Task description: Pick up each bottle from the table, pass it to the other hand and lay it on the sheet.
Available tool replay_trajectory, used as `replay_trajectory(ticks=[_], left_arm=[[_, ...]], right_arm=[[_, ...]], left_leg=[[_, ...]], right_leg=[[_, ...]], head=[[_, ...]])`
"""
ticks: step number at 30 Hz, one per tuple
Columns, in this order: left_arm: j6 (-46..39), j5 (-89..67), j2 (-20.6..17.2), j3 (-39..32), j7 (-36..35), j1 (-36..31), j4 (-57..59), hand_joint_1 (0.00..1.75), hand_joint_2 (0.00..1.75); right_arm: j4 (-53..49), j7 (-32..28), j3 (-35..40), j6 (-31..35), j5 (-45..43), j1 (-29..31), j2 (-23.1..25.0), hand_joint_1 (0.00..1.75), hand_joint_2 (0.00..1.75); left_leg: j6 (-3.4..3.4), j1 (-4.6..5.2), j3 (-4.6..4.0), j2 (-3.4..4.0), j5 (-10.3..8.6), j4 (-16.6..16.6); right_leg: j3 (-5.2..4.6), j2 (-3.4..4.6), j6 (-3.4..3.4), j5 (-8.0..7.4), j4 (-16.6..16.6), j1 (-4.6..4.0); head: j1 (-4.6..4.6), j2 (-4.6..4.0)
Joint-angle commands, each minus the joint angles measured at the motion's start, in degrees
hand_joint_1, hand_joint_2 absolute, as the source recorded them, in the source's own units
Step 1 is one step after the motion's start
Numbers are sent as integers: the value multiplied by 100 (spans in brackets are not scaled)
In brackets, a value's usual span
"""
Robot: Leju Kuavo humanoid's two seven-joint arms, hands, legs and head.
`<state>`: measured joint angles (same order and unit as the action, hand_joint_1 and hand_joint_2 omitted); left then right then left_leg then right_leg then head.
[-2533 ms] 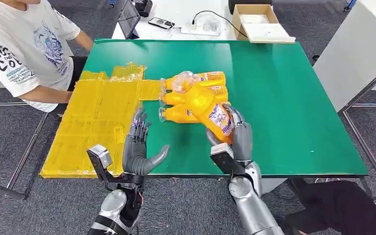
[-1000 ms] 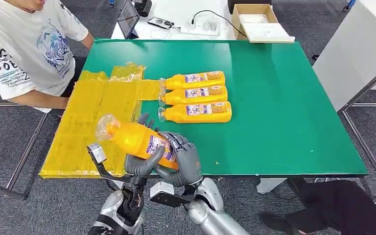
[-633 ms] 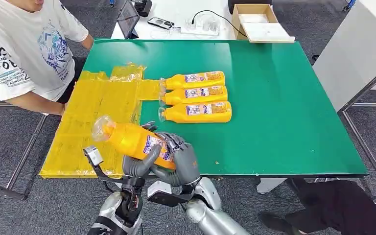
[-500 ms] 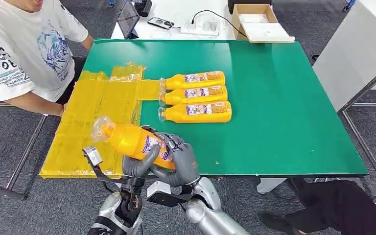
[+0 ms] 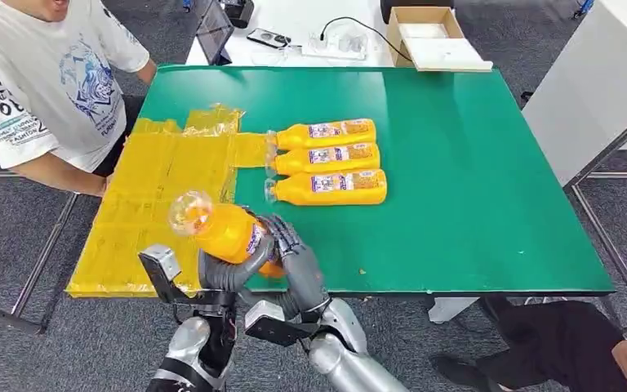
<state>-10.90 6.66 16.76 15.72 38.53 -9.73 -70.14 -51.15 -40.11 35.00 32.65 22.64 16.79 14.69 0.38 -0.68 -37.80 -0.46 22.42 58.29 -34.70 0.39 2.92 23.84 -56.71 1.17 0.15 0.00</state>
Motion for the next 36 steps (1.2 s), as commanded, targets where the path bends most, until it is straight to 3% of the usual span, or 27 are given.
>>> replay_trajectory(ticks=[1, 7, 13, 17, 18, 20, 22, 23, 28, 32, 33, 36], left_arm=[[-718, -409, -43, -632, 147, -761, 331, 175, 175], [-731, -435, -19, -622, 147, -738, 312, 175, 175], [-1479, -846, -190, -1026, 147, -1272, 893, 175, 175], [-2497, -1709, -508, -1001, 147, -1729, 1578, 175, 175], [-2910, -2332, -649, -1069, 147, -2042, 2249, 175, 175], [-2910, -5601, -428, -2893, -186, -2346, 2660, 175, 175], [-2910, -7701, -522, -3418, -806, -2522, 2858, 175, 175], [-2910, -8729, -710, -3337, -1315, -2592, 3091, 175, 175], [-2910, -9395, -1289, -2476, -2049, -2801, 3860, 175, 175], [-2831, -9466, -1391, -2349, -2108, -2808, 4049, 175, 175], [-2910, -9666, -1581, -1675, -2671, -3068, 4740, 175, 175], [-2910, -9584, -1640, -1625, -2701, -3218, 5148, 175, 175]], right_arm=[[-1411, 98, -404, -123, 79, -218, -218, 0, 0], [-1377, 95, -401, -130, 80, -230, -219, 0, 0], [-1974, 11, -346, 178, -112, -276, -317, 0, 0], [-2129, 11, -231, 257, -276, -261, -388, 0, 0], [-2227, 11, -169, 433, -397, -246, -424, 0, 0], [-2294, 11, -122, 582, -611, -189, -454, 0, 0], [-2247, 11, -170, 557, -766, -162, -449, 0, 0], [-2195, 11, -185, 517, -823, -151, -455, 0, 0], [-2080, 11, -89, 354, -986, -103, -517, 0, 0], [-2051, 11, -88, 239, -1011, -59, -538, 0, 0], [-1984, 11, -73, 223, -988, -21, -474, 0, 0], [-1950, 11, -93, 184, -990, -10, -471, 0, 0]], left_leg=[[0, -4, 21, -1, 9, 5], [1, -2, 15, -2, 3, -3], [0, -4, 21, -4, 5, 1], [0, -1, 14, -5, 0, -4], [-1, -3, 28, 0, 3, -5], [-1, -1, 28, -5, 0, -7], [-2, -4, 38, 24, 4, -5], [-1, -4, 27, 22, 2, -3], [-1, -3, 44, 17, 5, -7], [0, -3, 17, 5, -2, -3], [1, -3, 29, 6, 4, -1], [1, -4, 26, -2, 1, -1]], right_leg=[[25, -9, -16, 10, -4, -8], [19, -7, -8, 3, 5, -4], [27, -11, -14, 7, 0, -6], [19, -8, -10, 2, 3, -4], [31, -5, -15, 3, 5, -7], [33, -11, -13, 4, 5, -7], [33, 18, -17, 0, 4, -10], [26, 18, -13, -2, 3, -10], [44, 8, -18, 6, 3, -9], [17, 0, -9, 2, -1, -8], [29, -1, -14, 8, -3, -9], [29, -6, -12, 7, -2, -8]], head=[[-4, 0], [-4, 0], [-2, 0], [-4, 0], [-4, 0], [-2, 0], [-2, 0], [-2, 0], [-2, 0], [0, 0], [-4, 0], [-2, 0]])
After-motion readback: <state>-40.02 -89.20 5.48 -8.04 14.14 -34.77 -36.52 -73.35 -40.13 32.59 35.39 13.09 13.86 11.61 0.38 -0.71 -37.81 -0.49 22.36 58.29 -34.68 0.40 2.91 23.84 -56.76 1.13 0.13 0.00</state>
